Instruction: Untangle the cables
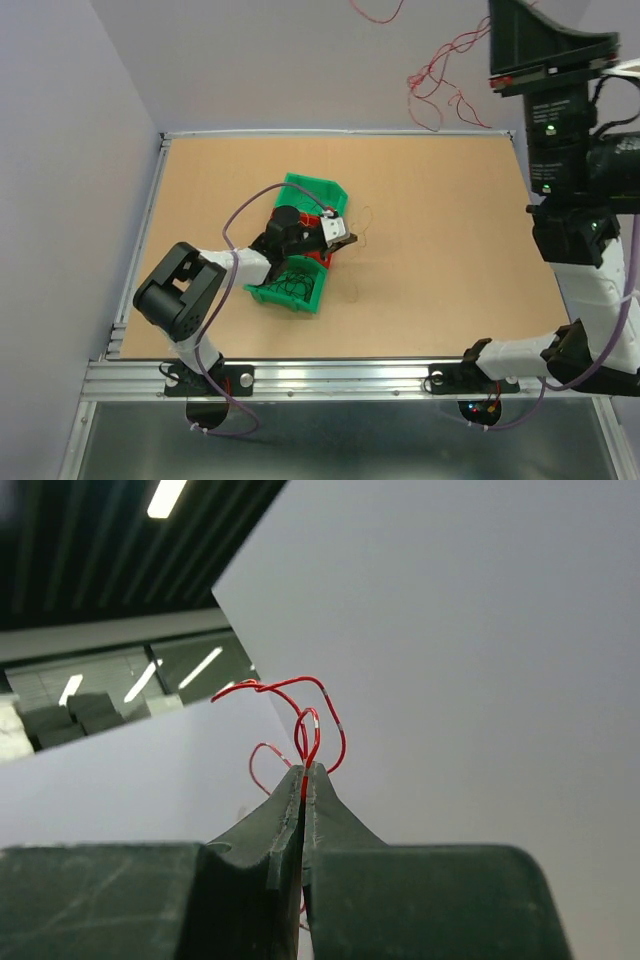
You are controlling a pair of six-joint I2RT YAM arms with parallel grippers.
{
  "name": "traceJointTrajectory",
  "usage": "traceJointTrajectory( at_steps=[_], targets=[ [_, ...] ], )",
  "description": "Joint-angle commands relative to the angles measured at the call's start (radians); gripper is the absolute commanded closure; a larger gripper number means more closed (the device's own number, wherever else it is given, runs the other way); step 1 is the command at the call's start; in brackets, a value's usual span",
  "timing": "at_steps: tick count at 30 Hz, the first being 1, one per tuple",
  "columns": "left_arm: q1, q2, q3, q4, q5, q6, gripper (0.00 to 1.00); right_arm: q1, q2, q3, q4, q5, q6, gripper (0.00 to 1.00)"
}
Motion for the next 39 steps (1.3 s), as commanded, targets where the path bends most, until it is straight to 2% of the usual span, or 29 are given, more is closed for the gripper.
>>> traceJointTrajectory(
  at_steps=[1, 7, 14, 18, 25, 29, 33, 39],
  targets=[
    [-0.002, 0.014, 0.044, -0.001, 0.014, -0.041, 1.0, 0.005, -0.023, 0.081, 0.015, 0.039, -0.046, 0.99],
    [-0.002, -0.078, 0.041, -0.004, -0.01, -0.081, 1.0, 0.005, -0.086, -0.076, 0.005, 0.079, -0.067, 0.99],
    [-0.002, -0.317, 0.062, -0.213, 0.043, -0.138, 1.0, 0.005, -0.074, -0.258, 0.006, 0.037, -0.136, 0.99],
    [-0.002, -0.449, 0.018, -0.31, 0.067, -0.137, 1.0, 0.003, -0.042, -0.347, 0.007, 0.017, -0.158, 1.0],
    [0.008, -0.73, 0.018, -0.591, -0.116, -0.084, 1.0, -0.029, 0.065, -0.427, 0.028, -0.074, -0.149, 0.99],
    [0.015, -0.823, 0.036, -0.701, -0.159, -0.029, 1.0, -0.066, 0.115, -0.441, 0.041, -0.128, -0.123, 0.99],
    [0.021, -0.88, 0.093, -0.828, -0.277, 0.051, 1.0, -0.107, 0.184, -0.496, 0.093, -0.194, -0.072, 0.99],
    [0.026, -0.891, 0.223, -0.914, -0.438, 0.057, 1.0, -0.136, 0.277, -0.539, 0.182, -0.262, -0.046, 0.99]
  ],
)
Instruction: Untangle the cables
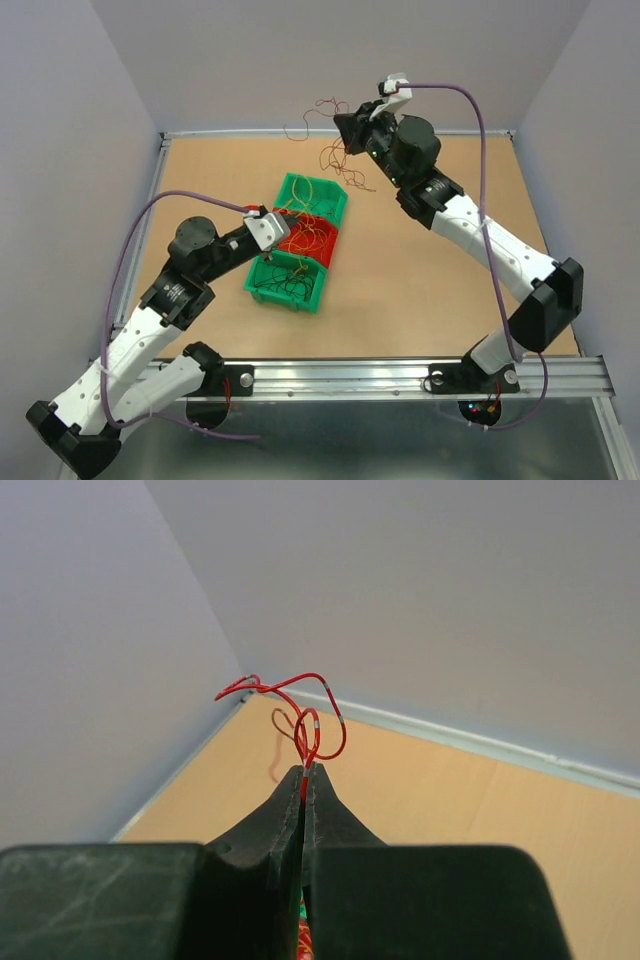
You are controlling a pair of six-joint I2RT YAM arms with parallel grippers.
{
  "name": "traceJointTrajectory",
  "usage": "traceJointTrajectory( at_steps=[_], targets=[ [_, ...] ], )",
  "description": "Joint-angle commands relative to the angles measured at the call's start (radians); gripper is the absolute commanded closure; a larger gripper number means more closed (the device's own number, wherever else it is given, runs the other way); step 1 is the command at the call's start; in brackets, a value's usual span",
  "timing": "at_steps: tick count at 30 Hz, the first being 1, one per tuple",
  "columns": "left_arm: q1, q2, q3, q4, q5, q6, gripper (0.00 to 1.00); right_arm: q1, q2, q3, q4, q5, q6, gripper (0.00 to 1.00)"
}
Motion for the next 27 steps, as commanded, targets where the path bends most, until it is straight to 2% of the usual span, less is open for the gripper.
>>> traceJointTrajectory(
  at_steps=[1, 8, 16, 21, 24, 27],
  targets=[
    [0.008, -0.015, 0.132, -0.062, -0.165, 0.029, 1.0, -0.012, 0.056, -0.039, 0.128, -0.082, 0.033, 0.99],
    [0.011, 0.034, 0.307, -0.066, -0.385, 0.034, 1.0, -0.029, 0.204, -0.019, 0.183, -0.176, 0.083, 1.0],
    [0.011, 0.089, 0.38, -0.049, -0.464, 0.046, 1.0, -0.058, 0.359, -0.057, 0.27, -0.272, 0.119, 1.0],
    [0.015, 0.11, 0.387, -0.019, -0.502, 0.07, 1.0, -0.102, 0.48, -0.033, 0.284, -0.416, 0.128, 1.0],
    [0.015, 0.109, 0.386, -0.013, -0.507, 0.073, 1.0, -0.11, 0.508, -0.022, 0.272, -0.417, 0.113, 0.99],
    [0.015, 0.106, 0.374, -0.009, -0.511, 0.075, 1.0, -0.11, 0.515, -0.004, 0.159, -0.409, 0.059, 0.99]
  ],
)
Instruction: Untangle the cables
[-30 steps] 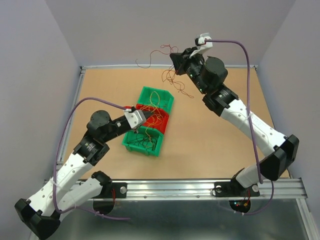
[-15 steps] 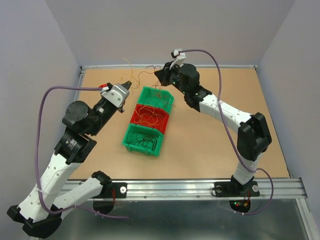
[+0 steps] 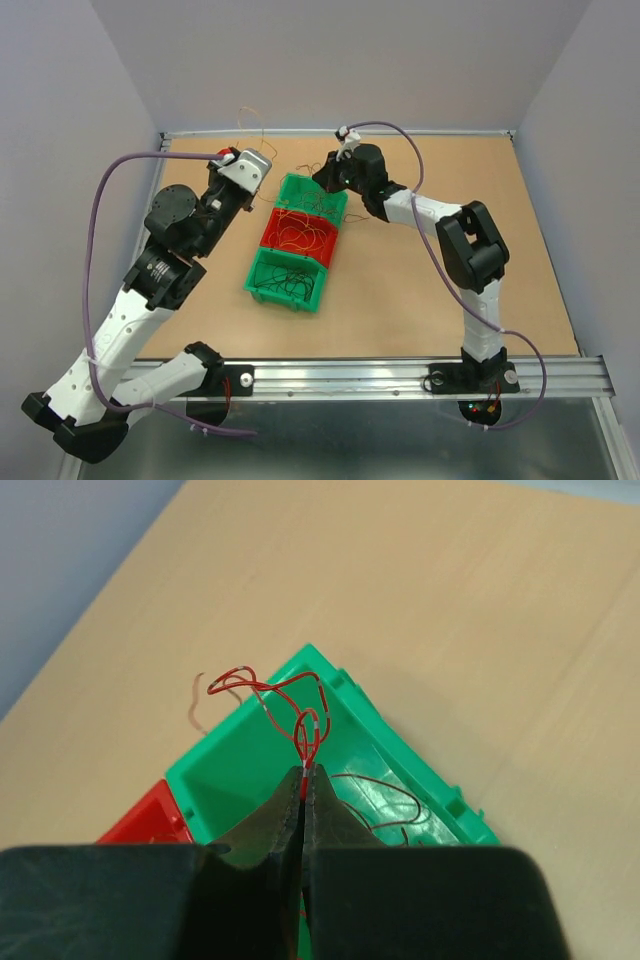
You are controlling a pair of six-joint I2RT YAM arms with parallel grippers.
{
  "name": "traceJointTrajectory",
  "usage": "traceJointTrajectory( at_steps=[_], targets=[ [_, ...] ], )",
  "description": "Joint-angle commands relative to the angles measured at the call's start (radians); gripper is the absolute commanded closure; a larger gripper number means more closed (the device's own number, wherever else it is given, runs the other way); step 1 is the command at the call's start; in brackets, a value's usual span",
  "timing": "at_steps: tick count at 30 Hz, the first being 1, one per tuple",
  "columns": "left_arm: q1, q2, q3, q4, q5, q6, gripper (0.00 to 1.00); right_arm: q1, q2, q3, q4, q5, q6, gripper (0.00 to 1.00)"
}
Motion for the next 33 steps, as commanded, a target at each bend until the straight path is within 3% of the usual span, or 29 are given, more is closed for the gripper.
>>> traceJointTrajectory(
  at_steps=[1, 5, 9, 10, 12, 13, 15, 19, 23, 28, 33],
  targets=[
    [0.007, -0.03, 0.015, 0.08, -0.032, 0.02, 1.0, 0.002, -0.024, 0.03, -0.081, -0.029, -0.061, 0.99],
    [0.007, -0.027, -0.017, 0.109, -0.04, 0.024, 1.0, 0.011, -0.002, 0.061, -0.241, 0.043, -0.146, 0.99],
    [0.007, -0.007, -0.022, 0.126, -0.024, 0.017, 1.0, 0.101, 0.154, 0.309, -0.652, 0.197, -0.303, 0.99],
    [0.007, -0.004, -0.023, 0.127, -0.023, 0.014, 1.0, 0.121, 0.252, 0.461, -0.722, 0.222, -0.341, 1.0],
    [0.009, 0.006, -0.026, 0.137, -0.023, 0.009, 1.0, 0.121, 0.368, 0.614, -0.904, 0.235, -0.358, 0.99],
    [0.01, 0.007, -0.035, 0.141, -0.027, 0.007, 1.0, 0.12, 0.409, 0.719, -0.95, 0.244, -0.363, 0.99],
    [0.01, 0.007, -0.051, 0.155, -0.035, 0.007, 1.0, 0.115, 0.501, 0.777, -1.038, 0.235, -0.372, 1.0],
    [0.017, 0.009, -0.104, 0.183, -0.061, 0.009, 1.0, 0.095, 0.479, 0.716, -1.051, 0.16, -0.377, 0.99],
    [0.026, 0.021, -0.146, 0.213, -0.067, -0.003, 1.0, 0.089, 0.367, 0.655, -1.031, 0.182, -0.368, 0.97],
    [0.041, 0.062, -0.221, 0.302, -0.067, -0.029, 1.0, 0.089, 0.238, 0.656, -0.981, 0.184, -0.322, 0.61],
    [0.085, 0.098, -0.239, 0.35, -0.015, -0.081, 1.0, 0.089, 0.18, 0.668, -0.958, 0.164, -0.312, 0.54]
  ],
)
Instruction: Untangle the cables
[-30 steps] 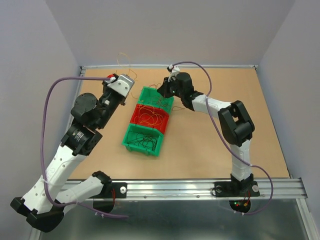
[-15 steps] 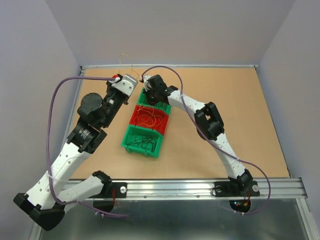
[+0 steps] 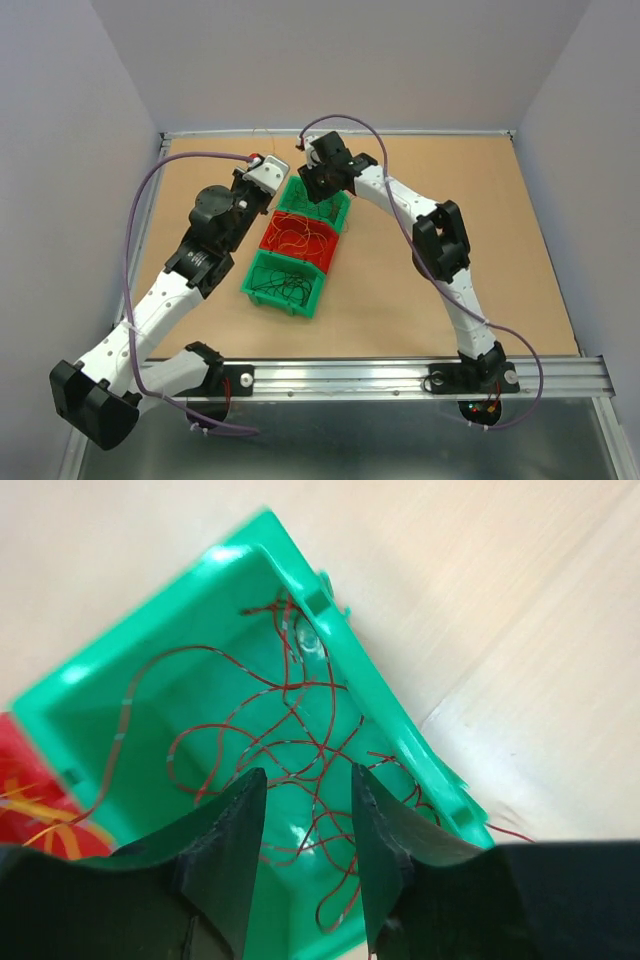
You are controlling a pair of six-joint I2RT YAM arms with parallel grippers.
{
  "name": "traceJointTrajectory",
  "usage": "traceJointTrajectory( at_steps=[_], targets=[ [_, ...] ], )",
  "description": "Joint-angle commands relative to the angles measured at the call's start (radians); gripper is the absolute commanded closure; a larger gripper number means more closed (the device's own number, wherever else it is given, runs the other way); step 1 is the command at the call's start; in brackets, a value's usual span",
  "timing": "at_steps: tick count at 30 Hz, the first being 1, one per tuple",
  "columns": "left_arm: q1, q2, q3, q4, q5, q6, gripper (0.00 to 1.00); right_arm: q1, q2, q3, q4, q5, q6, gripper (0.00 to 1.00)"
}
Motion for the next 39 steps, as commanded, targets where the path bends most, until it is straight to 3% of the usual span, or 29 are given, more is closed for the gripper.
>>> traceJointTrajectory(
  at_steps=[1, 4, 8, 12, 13, 22, 30, 33, 39],
  targets=[
    [0.042, 0.008, -0.006, 0.133, 0.078, -0.067, 1.0, 0.004, -0.124, -0.001, 0.027, -0.026, 0.015, 0.53],
    [0.073, 0.006, -0.037, 0.165, 0.144, -0.105, 1.0, 0.004, -0.173, -0.051, 0.05, -0.026, 0.044, 0.45],
    [0.087, -0.002, -0.063, 0.192, 0.187, -0.133, 1.0, 0.004, -0.281, -0.204, 0.139, -0.017, 0.057, 0.26],
    [0.088, 0.008, -0.085, 0.196, 0.232, -0.166, 1.0, 0.006, -0.475, -0.466, 0.306, -0.056, 0.074, 0.02],
    [0.088, 0.011, -0.085, 0.198, 0.239, -0.166, 1.0, 0.004, -0.509, -0.5, 0.326, -0.057, 0.078, 0.0],
    [0.087, 0.032, -0.202, 0.202, 0.341, -0.199, 1.0, 0.004, -0.836, -0.902, 0.539, 0.057, 0.166, 0.0],
    [0.087, 0.222, -0.278, 0.182, 0.445, -0.09, 1.0, 0.006, -1.055, -1.172, 0.648, 0.035, 0.224, 0.01],
    [0.076, 0.262, -0.266, 0.059, 0.543, 0.046, 1.0, 0.006, -1.108, -1.214, 0.665, 0.026, 0.239, 0.02],
    [0.036, 0.412, -0.155, -0.345, 0.672, 0.321, 1.0, 0.004, -1.103, -1.256, 0.69, 0.012, 0.256, 0.02]
  ],
)
